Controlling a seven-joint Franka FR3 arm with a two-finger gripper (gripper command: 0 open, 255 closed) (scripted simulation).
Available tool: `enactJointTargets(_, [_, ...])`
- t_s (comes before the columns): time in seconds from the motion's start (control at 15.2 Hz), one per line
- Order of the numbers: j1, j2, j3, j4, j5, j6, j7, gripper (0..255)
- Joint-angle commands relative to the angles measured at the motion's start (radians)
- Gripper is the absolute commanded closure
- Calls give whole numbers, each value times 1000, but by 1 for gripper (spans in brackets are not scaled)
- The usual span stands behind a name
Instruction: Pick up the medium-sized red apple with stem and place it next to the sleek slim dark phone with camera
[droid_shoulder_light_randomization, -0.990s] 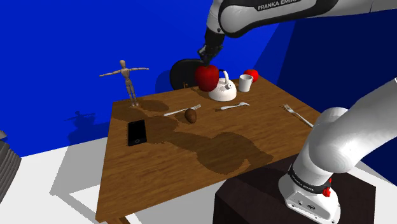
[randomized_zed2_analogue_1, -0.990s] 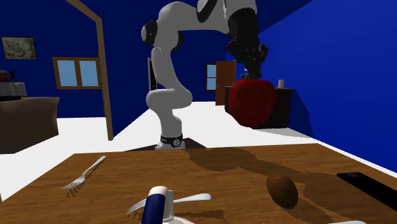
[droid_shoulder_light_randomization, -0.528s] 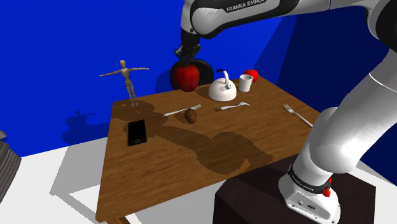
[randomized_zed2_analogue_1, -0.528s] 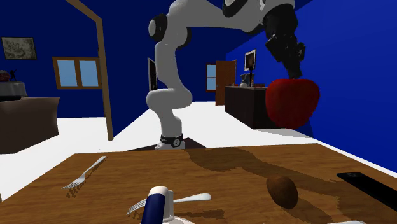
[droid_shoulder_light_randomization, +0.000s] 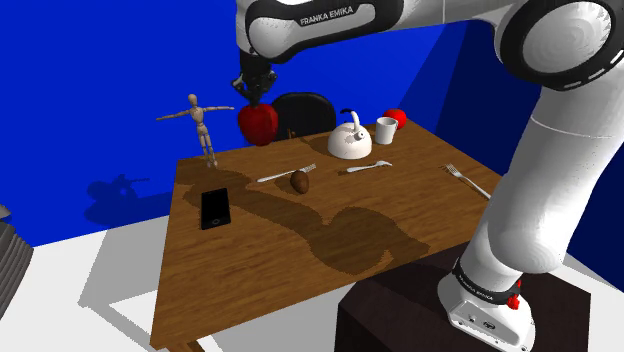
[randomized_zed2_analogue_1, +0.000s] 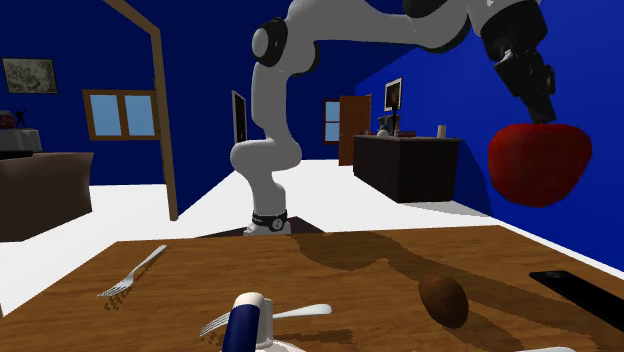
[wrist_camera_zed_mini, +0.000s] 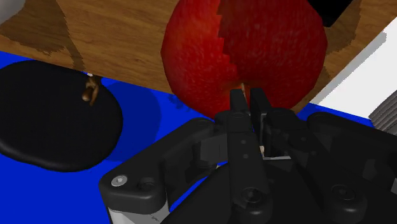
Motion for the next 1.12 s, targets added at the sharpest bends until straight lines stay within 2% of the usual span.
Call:
enactJointTargets(0.0, [21, 89, 14, 118, -24, -36, 33, 255])
enactJointTargets(1.06, [18, 101, 4, -79, -57, 168, 85, 255])
